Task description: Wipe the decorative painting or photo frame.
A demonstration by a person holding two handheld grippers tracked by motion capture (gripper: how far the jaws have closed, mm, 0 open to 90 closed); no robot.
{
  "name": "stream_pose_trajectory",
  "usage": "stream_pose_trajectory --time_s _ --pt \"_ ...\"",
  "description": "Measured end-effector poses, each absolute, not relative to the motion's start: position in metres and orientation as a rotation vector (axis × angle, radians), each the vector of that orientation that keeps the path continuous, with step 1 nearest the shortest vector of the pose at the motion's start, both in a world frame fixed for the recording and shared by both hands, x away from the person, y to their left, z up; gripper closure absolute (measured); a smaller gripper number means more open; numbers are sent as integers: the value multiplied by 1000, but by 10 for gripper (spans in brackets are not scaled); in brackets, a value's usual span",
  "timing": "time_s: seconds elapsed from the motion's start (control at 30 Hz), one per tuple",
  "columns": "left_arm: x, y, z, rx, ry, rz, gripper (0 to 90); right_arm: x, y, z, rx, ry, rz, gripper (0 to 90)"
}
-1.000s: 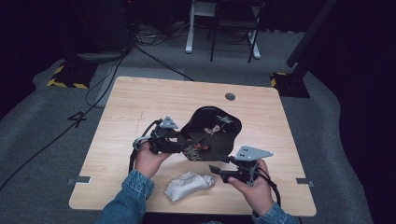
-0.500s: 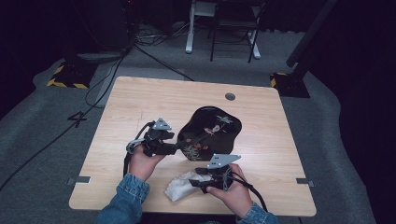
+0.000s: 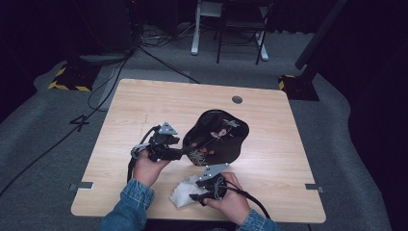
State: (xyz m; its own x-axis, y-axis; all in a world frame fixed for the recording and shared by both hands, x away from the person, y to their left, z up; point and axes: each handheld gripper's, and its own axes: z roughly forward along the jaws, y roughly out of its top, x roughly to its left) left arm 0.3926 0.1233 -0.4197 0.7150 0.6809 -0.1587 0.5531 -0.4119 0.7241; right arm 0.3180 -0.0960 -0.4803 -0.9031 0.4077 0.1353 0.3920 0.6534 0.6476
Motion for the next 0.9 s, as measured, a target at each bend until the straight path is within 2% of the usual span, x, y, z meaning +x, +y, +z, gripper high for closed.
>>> stream_pose_trajectory --time_s 0.23,0.37,0.67,0.9 --pt "393 123 -420 2120 932 208 423 317 -89 -484 624 2815 1009 467" --pt "393 122 -421 2116 938 207 416 315 -86 -483 543 2801 937 525" --pt "394 122 -421 2118 940 203 413 319 -91 -482 576 2776 946 745" --pt "395 122 -421 2121 929 202 412 321 -94 -483 605 2771 990 795"
